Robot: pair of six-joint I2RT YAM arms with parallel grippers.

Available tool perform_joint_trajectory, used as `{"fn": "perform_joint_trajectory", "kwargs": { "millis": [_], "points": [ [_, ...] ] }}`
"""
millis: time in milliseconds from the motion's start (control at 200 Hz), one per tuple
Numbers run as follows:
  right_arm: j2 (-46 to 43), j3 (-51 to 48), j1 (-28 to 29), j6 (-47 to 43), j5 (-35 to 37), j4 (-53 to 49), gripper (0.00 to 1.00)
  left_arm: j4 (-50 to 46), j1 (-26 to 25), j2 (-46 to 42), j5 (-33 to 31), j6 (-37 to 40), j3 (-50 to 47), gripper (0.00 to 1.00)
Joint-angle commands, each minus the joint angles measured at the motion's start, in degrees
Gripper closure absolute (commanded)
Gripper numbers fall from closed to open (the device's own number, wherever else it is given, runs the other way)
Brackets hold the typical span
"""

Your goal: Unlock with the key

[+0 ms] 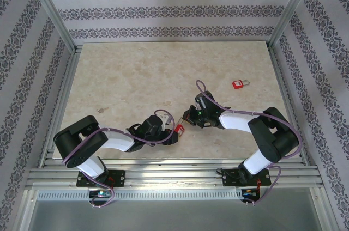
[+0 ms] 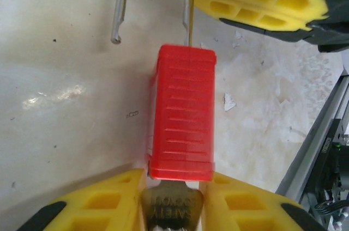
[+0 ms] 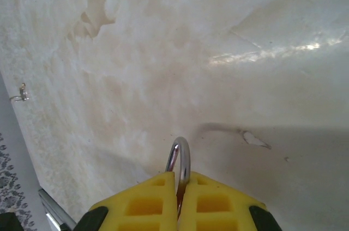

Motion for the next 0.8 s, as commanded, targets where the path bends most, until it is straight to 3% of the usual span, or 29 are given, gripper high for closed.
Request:
{"fn": "perform_joint_trajectory", "kwargs": {
  "millis": [0,435,525,645,794],
  "points": [
    [0.51,-1.07,-0.31,-3.73,4.54,-5.8,1.0,-10.28,0.69,1.09,-3.59,-1.16,1.6,0.63],
    [0.93,-1.07,-0.81,-5.56,6.09,-6.66,1.0,-29.08,1.75,-9.93,-12.53,2.64,7.22,0.45],
    [1.06,-1.2,-1.3,-6.13,5.95,-6.85,0.84,-33.15,1.75,-13.03,-13.39,4.2,9.44,0.33],
    [-0.39,-1.29,-2.18,-6.97,5.99,-7.53,0.68,-38.03,2.25,-16.3,-14.41,5.47,12.38,0.29],
    [-3.67,0.13,-4.68,-9.93,5.99,-11.98,0.57,-42.85,4.3,-19.95,-15.62,6.72,15.36,0.21]
  ]
}}
